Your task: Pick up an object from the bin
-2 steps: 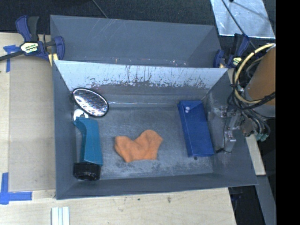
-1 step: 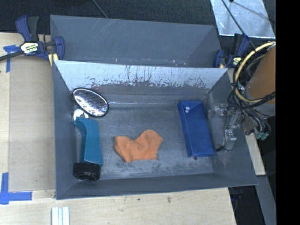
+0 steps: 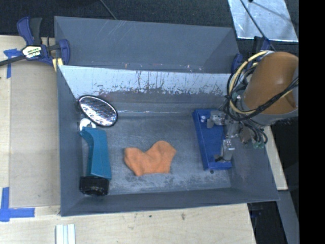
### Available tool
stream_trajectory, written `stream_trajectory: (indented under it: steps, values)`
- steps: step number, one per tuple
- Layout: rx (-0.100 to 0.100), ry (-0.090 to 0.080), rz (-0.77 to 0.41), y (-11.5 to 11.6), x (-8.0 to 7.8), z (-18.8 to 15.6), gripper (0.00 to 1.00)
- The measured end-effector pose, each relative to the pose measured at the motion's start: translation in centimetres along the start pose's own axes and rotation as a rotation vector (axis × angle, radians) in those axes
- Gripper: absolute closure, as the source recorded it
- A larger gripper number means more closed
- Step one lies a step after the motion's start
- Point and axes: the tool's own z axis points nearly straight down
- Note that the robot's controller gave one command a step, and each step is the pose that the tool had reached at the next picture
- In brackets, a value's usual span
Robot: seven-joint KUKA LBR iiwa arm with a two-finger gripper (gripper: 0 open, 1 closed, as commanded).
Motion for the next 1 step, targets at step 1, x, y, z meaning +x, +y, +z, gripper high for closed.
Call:
stream_trajectory:
  steps: [1]
  values:
    - [-0.003, 0.011, -0.046, 4.96, 2.16, 1.61, 0.00]
